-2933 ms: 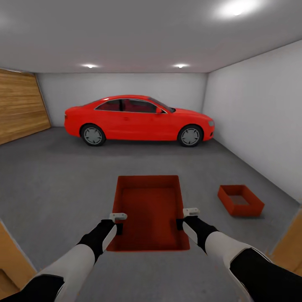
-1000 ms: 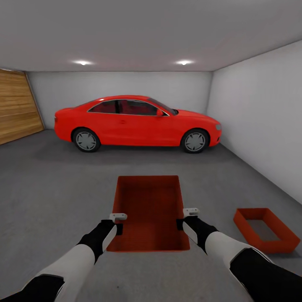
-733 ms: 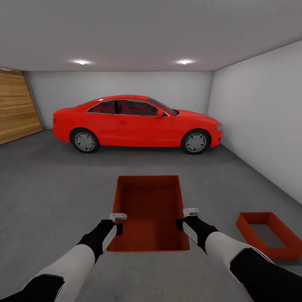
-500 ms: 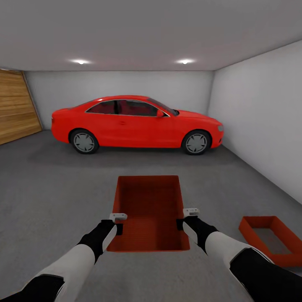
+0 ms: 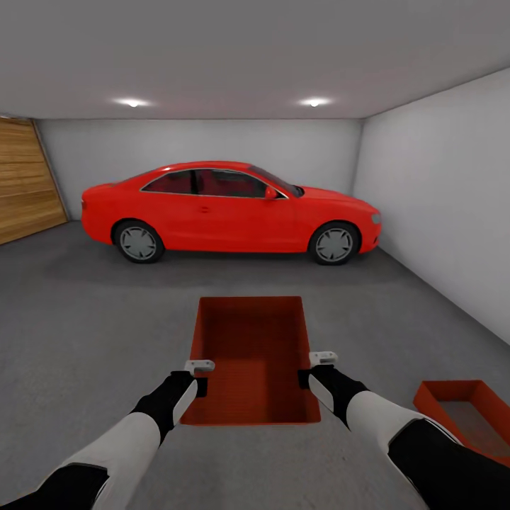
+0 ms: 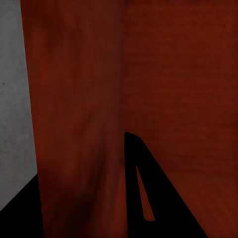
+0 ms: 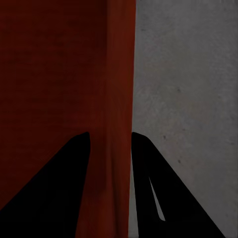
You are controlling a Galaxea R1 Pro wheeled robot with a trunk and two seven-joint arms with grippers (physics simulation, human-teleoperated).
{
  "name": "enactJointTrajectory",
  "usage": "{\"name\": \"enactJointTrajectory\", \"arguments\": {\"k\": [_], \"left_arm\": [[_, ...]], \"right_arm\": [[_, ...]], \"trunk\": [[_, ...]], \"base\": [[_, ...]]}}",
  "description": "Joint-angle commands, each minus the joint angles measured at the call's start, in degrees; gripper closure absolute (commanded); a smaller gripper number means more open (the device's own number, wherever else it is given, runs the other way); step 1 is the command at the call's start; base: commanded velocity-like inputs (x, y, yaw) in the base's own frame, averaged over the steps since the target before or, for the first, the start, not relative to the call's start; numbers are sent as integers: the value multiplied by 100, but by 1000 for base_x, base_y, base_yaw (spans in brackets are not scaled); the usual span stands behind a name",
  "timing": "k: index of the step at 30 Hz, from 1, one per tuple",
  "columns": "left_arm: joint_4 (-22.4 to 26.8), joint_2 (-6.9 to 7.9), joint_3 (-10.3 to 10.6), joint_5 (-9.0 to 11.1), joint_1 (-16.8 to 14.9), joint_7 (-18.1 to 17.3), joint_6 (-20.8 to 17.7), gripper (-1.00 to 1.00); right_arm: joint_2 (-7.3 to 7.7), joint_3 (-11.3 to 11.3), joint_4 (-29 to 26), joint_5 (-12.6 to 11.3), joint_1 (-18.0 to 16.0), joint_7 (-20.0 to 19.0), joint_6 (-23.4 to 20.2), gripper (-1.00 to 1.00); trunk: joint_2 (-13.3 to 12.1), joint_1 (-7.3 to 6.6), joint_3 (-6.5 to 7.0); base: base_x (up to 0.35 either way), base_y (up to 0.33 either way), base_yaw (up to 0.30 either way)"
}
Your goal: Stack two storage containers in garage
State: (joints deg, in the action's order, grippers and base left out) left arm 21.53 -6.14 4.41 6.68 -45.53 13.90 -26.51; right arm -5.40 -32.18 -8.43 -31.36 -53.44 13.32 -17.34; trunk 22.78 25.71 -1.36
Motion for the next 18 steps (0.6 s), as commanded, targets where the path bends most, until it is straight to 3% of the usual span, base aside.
{"name": "enactJointTrajectory", "arguments": {"k": [1, 18], "left_arm": [[0, 51, 168, 97, 1, 61, -30, 100], [0, 51, 166, 97, 1, 61, -30, 100]], "right_arm": [[4, -60, -27, -151, -9, -57, -16, 100], [4, -60, -27, -151, -9, -57, -15, 100]], "trunk": [[14, 7, -13], [14, 7, -13]], "base": [[322, 0, 0], [322, 0, 0]]}}
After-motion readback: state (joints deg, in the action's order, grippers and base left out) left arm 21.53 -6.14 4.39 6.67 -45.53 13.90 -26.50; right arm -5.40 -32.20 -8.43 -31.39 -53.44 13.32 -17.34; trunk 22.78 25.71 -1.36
